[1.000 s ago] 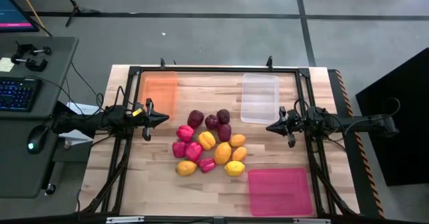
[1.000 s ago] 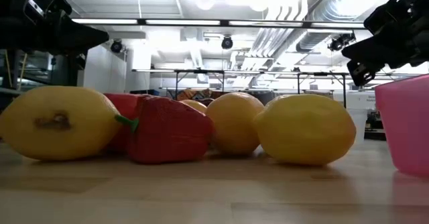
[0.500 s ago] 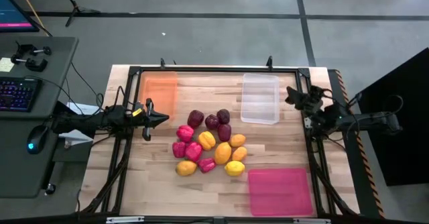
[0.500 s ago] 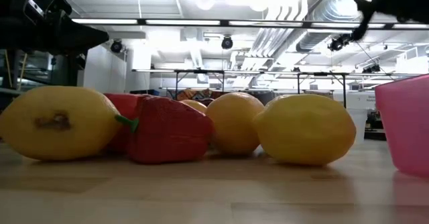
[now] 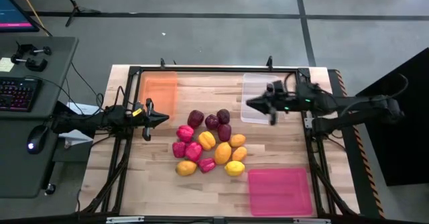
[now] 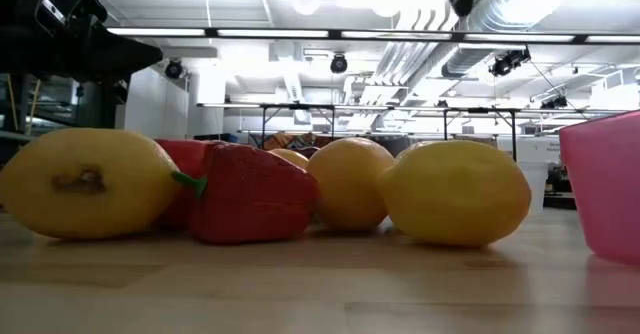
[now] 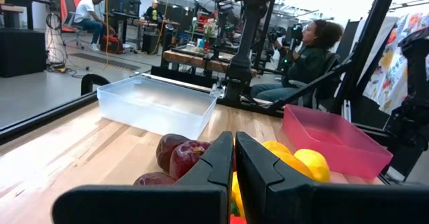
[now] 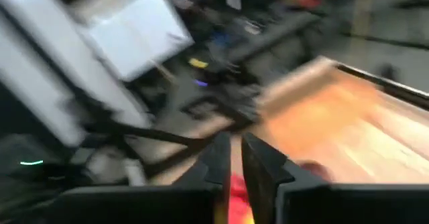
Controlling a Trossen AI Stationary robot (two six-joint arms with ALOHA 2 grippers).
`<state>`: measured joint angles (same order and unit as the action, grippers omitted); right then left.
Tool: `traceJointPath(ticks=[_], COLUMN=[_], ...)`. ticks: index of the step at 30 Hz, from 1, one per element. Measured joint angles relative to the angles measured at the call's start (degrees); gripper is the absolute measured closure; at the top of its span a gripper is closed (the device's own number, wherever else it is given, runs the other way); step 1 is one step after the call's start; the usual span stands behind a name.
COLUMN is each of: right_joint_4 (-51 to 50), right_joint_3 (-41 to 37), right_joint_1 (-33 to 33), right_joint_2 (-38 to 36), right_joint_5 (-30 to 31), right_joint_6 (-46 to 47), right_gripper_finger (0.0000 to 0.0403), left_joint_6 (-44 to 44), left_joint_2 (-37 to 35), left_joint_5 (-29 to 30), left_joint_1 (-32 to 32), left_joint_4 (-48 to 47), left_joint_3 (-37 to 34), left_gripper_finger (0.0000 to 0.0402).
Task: Sort produce into baskets
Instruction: Put the lemon into the white bin
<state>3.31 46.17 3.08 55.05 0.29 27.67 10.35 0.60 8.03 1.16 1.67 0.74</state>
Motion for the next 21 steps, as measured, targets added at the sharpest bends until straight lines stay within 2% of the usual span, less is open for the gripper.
traceJointPath(ticks=[4, 10, 13, 16, 18, 21], right_joint_4=[-9.37, -36.44, -43.54, -45.83, -48.01, -52.91], right_joint_3=[8.58, 25.62, 32.16, 35.9, 37.66, 38.29], right_joint_1=[1.33, 0.14, -0.95, -0.98, -1.06, -2.3], right_joint_2=[7.31, 18.77, 23.55, 28.1, 30.84, 34.39], right_joint_5=[-0.16, 2.11, 4.71, 7.04, 6.94, 2.96], right_joint_6=[-0.95, -4.5, -7.37, -8.75, -5.92, -4.16], right_gripper_finger=[0.0322, 0.0228, 0.0191, 0.017, 0.0165, 0.0164], left_joint_6=[0.0, 0.0, 0.0, 0.0, 0.01, 0.0], left_joint_2=[0.0, -0.02, 0.0, 0.0, -0.01, 0.0], left_joint_5=[0.0, 0.0, 0.0, -0.01, -0.01, -0.02], left_joint_1=[-0.01, 0.01, 0.0, 0.0, 0.01, 0.01], left_joint_4=[0.0, 0.0, 0.0, 0.0, 0.0, 0.0], left_joint_3=[-0.01, 0.0, -0.01, 0.0, 0.01, 0.01], left_gripper_finger=[0.0396, 0.0396, 0.0396, 0.0396, 0.0396, 0.0396])
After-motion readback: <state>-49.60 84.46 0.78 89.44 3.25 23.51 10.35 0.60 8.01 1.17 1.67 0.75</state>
